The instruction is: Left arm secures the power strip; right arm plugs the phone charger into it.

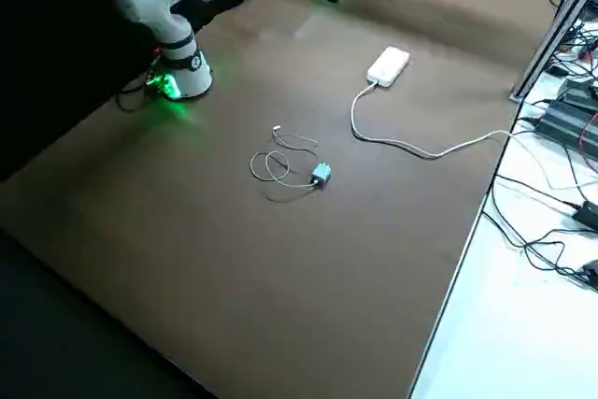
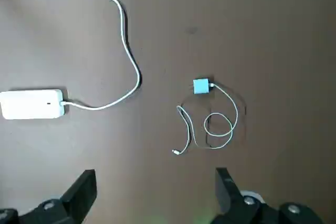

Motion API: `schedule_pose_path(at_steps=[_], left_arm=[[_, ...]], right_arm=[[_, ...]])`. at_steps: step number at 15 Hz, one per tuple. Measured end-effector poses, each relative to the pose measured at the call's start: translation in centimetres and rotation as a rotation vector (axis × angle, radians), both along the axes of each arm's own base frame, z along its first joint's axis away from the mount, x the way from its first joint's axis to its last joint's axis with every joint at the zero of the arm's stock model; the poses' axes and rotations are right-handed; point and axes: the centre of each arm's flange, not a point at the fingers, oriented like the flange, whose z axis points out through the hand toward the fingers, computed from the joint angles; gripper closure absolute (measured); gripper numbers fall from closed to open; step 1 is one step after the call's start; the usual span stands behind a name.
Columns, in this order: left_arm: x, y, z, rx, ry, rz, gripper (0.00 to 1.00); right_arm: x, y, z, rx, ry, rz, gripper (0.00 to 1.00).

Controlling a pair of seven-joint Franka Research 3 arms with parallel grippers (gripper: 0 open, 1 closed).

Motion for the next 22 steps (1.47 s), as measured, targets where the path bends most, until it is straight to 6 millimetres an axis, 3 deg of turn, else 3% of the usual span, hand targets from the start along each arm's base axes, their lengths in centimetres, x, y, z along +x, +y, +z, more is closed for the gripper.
schedule_pose_path(at_steps=[9,12,14,17,22], left_arm=[[-0.1,0.0,0.0,0.000,0.002,0.000,0.00],[-0.1,0.0,-0.1,0.001,0.005,0.001,0.00],[-0.1,0.1,-0.3,0.001,0.010,0.001,0.00],[-0.1,0.1,-0.7,0.001,0.020,0.002,0.00],[-0.2,0.2,-2.9,0.002,0.068,0.005,0.00]], right_arm=[[0.0,-0.1,0.0,-0.001,-0.001,0.000,0.00],[0.0,-1.3,0.1,-0.002,-0.007,-0.002,0.00],[0.1,-3.6,0.2,-0.002,-0.026,0.070,0.00],[0.1,-8.9,-0.6,0.034,-0.050,0.212,0.00],[0.7,-18.3,-5.2,0.165,-0.102,0.467,0.00]])
